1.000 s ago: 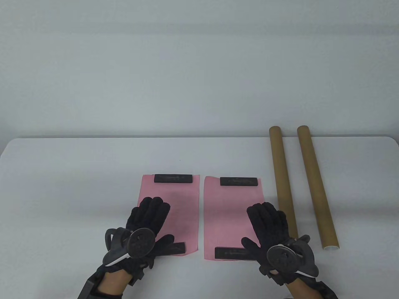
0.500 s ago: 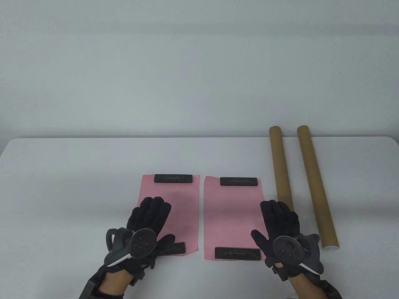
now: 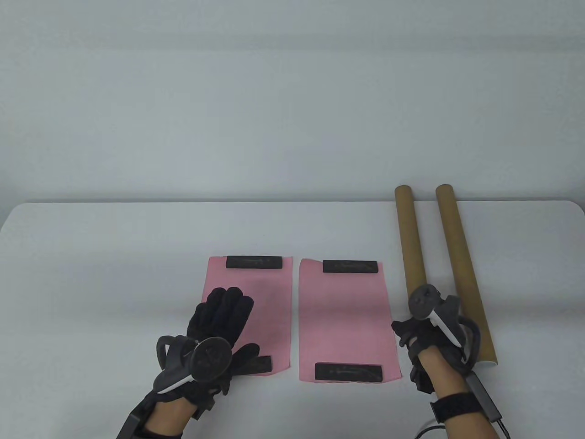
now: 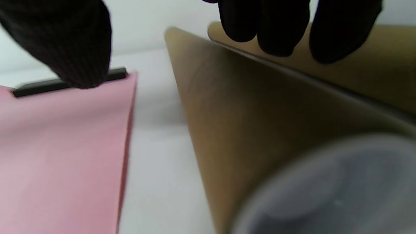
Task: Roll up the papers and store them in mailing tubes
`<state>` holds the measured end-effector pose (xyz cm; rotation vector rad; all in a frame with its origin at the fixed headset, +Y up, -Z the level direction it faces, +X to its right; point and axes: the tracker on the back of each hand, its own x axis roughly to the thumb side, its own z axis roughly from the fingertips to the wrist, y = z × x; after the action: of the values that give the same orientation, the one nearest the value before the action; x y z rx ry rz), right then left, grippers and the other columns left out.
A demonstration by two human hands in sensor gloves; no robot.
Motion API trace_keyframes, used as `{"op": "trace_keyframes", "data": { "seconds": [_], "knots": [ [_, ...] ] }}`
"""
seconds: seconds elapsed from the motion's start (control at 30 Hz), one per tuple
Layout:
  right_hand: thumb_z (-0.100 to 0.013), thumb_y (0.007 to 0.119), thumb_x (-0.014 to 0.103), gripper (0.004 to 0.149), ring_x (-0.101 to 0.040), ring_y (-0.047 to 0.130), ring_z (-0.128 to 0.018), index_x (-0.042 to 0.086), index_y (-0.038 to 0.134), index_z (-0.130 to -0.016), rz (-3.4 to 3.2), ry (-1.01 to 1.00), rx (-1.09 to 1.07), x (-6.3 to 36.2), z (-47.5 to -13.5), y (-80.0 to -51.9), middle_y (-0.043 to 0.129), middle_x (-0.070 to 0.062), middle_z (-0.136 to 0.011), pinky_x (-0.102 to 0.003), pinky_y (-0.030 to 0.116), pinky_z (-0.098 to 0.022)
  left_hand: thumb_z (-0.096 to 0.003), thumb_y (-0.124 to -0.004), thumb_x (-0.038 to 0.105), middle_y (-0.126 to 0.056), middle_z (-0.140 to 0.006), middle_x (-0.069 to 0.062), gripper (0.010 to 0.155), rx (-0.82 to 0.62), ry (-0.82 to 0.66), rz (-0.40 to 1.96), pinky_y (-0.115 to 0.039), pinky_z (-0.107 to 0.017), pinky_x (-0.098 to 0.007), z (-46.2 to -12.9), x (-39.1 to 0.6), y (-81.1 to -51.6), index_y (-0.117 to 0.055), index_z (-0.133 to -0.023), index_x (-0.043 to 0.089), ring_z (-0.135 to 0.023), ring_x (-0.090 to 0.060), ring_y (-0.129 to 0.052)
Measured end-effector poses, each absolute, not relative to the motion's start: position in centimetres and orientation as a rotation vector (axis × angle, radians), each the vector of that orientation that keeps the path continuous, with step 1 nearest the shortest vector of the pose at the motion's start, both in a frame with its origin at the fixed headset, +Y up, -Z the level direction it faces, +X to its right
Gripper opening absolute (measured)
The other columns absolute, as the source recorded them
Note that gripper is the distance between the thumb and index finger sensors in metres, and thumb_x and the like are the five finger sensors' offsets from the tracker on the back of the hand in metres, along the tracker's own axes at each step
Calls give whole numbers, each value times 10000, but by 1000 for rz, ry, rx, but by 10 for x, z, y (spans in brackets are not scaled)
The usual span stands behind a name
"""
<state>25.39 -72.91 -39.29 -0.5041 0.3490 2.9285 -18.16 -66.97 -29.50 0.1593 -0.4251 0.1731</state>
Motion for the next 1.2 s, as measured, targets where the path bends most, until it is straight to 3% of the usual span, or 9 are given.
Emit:
{"op": "trace_keyframes", "data": {
  "seconds": [0.23, 0.37, 0.67, 0.83, 1.03, 1.2],
  "knots": [
    [-429, 923, 516, 1128, -615, 737, -862, -135, 258, -1065, 2984, 488, -816, 251, -435, -744, 508, -348, -1030, -712, 765, -536, -369, -666, 689, -281, -1182, -10, 879, 151, -397, 179, -481, -782, -556, -297, -190, -670, -246, -1076, 377, -1132, -353, -349],
    [-457, 905, 457, 1056, -553, 821, -808, -135, 271, -1060, 2963, 553, -890, 252, -443, -754, 571, -328, -1000, -649, 821, -528, -369, -666, 689, -290, -1182, -9, 879, 141, -386, 175, -484, -781, -555, -300, -195, -672, -252, -1077, 373, -1131, -354, -354],
    [-477, 891, 406, 955, -476, 883, -759, -94, 332, -1069, 2925, 539, -860, 254, -444, -751, 613, -281, -975, -572, 889, -524, -368, -669, 688, -307, -1182, -8, 881, 122, -367, 182, -484, -780, -555, -304, -202, -676, -257, -1079, 369, -1130, -357, -351],
    [-486, 885, 401, 951, -468, 857, -755, -82, 317, -1075, 2947, 493, -653, 249, -432, -722, 583, -274, -984, -583, 877, -525, -369, -668, 689, -310, -1183, -9, 881, 98, -355, 194, -487, -779, -555, -308, -206, -680, -259, -1079, 366, -1129, -358, -354],
    [-459, 946, 449, 928, -389, 888, -744, -1, 436, -1091, 3098, 142, -303, 226, -378, -667, 647, -197, -988, -528, 882, -541, -369, -669, 688, -355, -1180, -16, 880, 74, -350, 231, -489, -773, -558, -310, -212, -683, -267, -1080, 360, -1124, -367, -357],
    [-402, 1015, 442, 763, -304, 925, -683, 167, 638, -1006, 3211, -356, -152, 222, -328, -653, 770, -82, -910, -476, 895, -518, -370, -672, 685, -384, -1176, -33, 882, 71, -339, 265, -487, -771, -559, -313, -217, -683, -278, -1083, 346, -1121, -375, -372]
  ]
}}
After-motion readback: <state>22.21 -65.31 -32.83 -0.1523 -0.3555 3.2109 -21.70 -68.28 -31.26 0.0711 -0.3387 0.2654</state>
